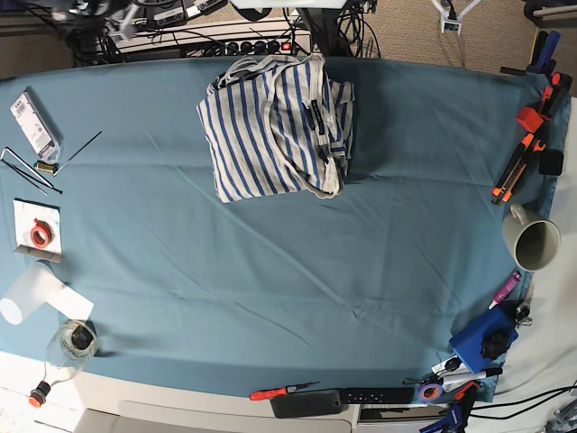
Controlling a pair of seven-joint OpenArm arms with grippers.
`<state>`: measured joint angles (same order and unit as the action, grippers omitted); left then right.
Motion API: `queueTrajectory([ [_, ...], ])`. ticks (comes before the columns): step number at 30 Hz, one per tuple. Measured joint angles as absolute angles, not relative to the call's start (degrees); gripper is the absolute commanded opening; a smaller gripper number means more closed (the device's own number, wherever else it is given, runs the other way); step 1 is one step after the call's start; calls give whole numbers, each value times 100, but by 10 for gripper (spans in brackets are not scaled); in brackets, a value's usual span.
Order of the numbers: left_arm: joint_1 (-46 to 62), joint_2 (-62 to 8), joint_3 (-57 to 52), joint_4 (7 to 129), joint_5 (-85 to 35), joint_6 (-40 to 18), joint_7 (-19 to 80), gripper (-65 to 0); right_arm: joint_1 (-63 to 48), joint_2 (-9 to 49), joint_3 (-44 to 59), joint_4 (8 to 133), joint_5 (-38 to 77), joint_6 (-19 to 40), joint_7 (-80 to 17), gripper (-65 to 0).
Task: Fold the T-shirt properly
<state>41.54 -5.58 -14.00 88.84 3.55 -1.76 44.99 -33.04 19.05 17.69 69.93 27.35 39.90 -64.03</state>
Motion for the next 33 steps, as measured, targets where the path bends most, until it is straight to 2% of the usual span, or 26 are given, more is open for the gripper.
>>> queueTrajectory([
  [7,3691,-561,-1402,7802,362,-607,3835,-650,-2904,1905,274,6549,1236,3992,-4923,-569],
  [11,3472,-563,-1406,7065,362,-777,3002,-650,-2530,1900,-244,6003,646,3990,-4099,-569],
  [20,2976,-561,-1404,5280,370,-864,1579,-650,-2027,1903,-720,4250,1,2311,-749,-569],
  [26,2355,-554,-1404,3979,364,-867,819,-650,-1623,1879,-720,2987,-3,1581,917,-569],
  [33,2224,-554,-1406,3634,381,-867,764,-650,-1334,1885,-720,2495,-12,1546,991,-568],
])
